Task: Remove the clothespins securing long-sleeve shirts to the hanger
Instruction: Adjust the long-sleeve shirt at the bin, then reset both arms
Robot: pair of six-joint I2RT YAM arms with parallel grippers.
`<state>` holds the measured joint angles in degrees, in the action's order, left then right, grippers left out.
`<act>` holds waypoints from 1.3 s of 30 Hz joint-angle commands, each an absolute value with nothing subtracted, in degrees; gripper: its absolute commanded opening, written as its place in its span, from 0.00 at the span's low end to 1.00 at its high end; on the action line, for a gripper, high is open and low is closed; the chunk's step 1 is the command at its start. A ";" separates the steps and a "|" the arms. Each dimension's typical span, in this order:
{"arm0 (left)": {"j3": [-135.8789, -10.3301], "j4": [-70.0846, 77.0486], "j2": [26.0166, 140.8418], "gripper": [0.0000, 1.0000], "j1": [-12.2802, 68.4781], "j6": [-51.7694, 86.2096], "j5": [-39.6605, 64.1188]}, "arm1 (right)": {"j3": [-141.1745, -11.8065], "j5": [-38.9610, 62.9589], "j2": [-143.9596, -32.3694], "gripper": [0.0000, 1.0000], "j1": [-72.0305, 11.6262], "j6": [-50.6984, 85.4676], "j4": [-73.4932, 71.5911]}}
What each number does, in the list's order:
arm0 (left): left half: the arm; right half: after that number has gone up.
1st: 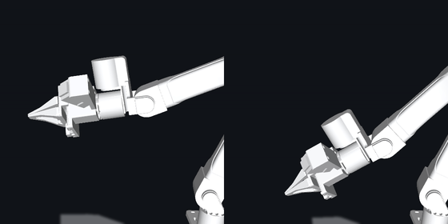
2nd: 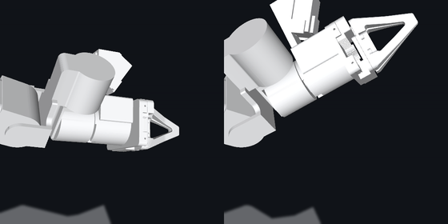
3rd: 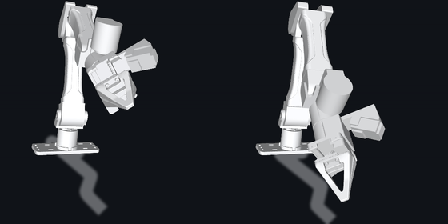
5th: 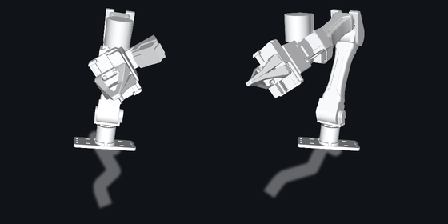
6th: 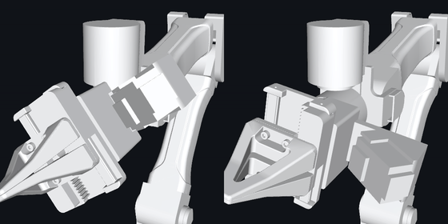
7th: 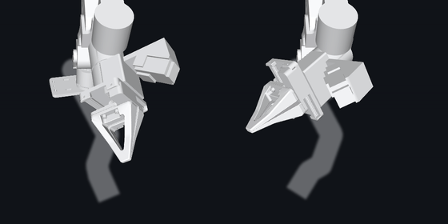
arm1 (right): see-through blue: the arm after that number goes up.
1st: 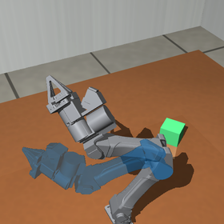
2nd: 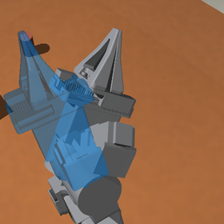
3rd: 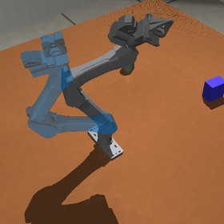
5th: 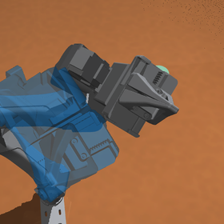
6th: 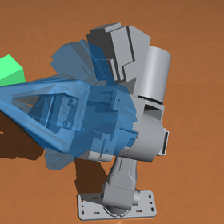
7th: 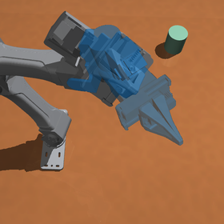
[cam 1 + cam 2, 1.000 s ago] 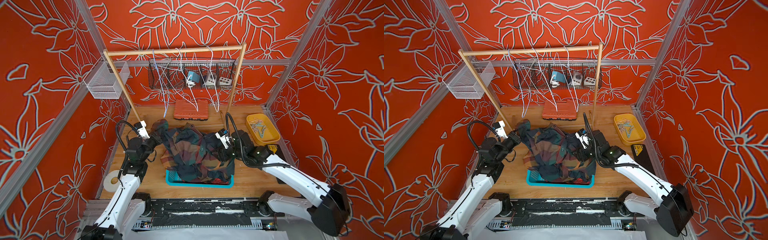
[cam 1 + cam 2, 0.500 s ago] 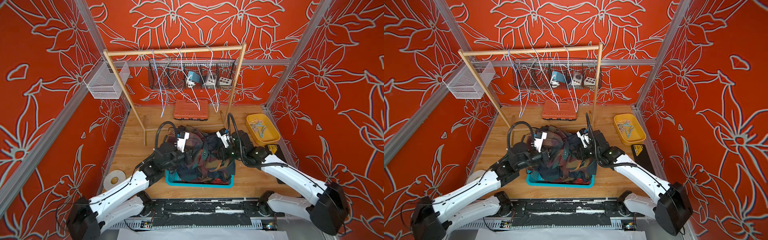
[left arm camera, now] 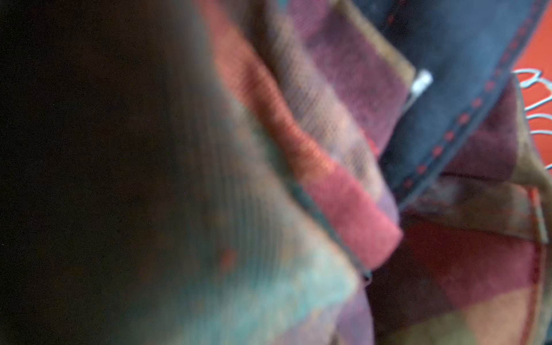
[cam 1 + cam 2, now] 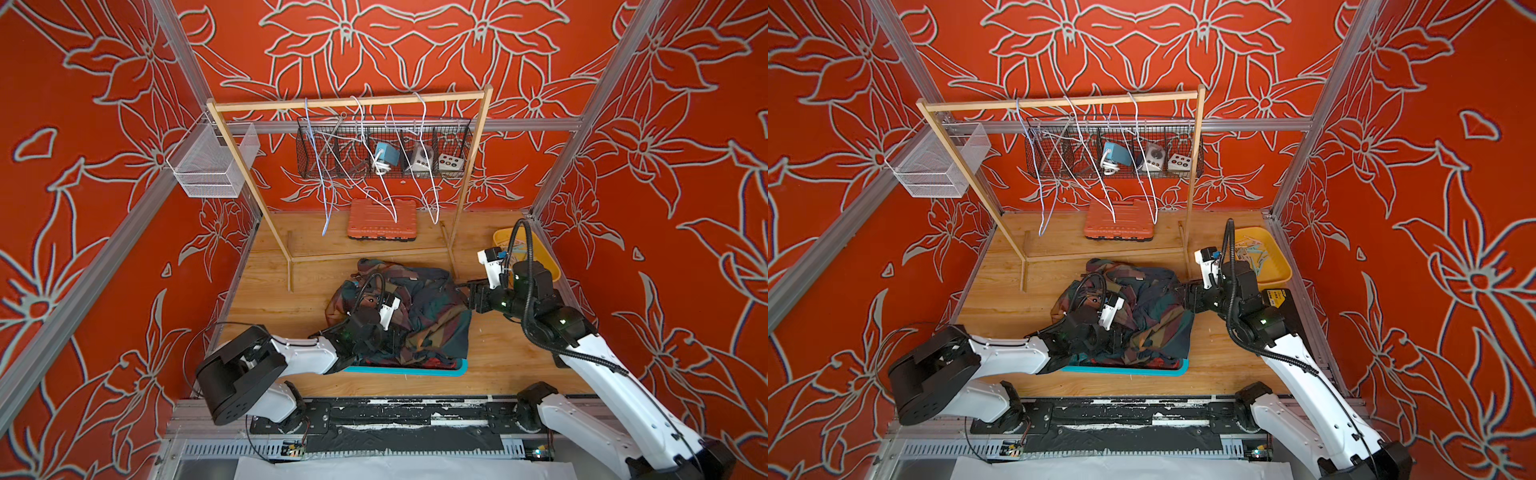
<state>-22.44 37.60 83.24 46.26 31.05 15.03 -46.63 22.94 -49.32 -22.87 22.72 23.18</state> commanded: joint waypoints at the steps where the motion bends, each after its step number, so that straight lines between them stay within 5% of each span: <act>1: -19.78 35.42 86.30 0.36 46.88 31.69 17.45 | -46.56 26.25 -48.47 0.63 -19.28 22.64 25.87; 5: -21.02 28.07 76.81 0.76 48.45 27.07 12.78 | -46.42 29.12 -47.49 0.64 -14.17 23.32 24.62; 11: -24.49 14.90 57.24 0.97 48.95 19.07 5.08 | -48.06 31.99 -46.79 0.75 -8.43 22.32 24.49; 15: -25.26 11.17 44.07 0.98 48.96 14.56 -3.22 | -48.73 29.18 -45.70 0.97 -5.29 21.45 25.41; 20: -23.48 17.08 30.47 0.98 48.87 8.60 -20.19 | -47.11 21.03 -45.05 0.97 -2.37 19.42 25.25; 25: -22.17 27.54 31.11 0.98 45.40 -2.81 -34.26 | -43.28 7.00 -42.91 0.97 -1.03 17.49 21.98; 27: -21.84 31.21 34.72 0.98 38.87 -3.50 -33.57 | -41.07 2.37 -42.77 0.97 -0.88 16.75 19.35; 32: -18.07 36.98 37.62 0.97 9.40 14.79 -10.08 | -31.20 -3.17 -41.48 0.97 -1.01 12.52 5.30; 39: -12.84 44.31 44.73 0.97 5.84 12.04 -11.76 | -23.13 -9.79 -51.41 0.97 -1.30 9.86 -12.14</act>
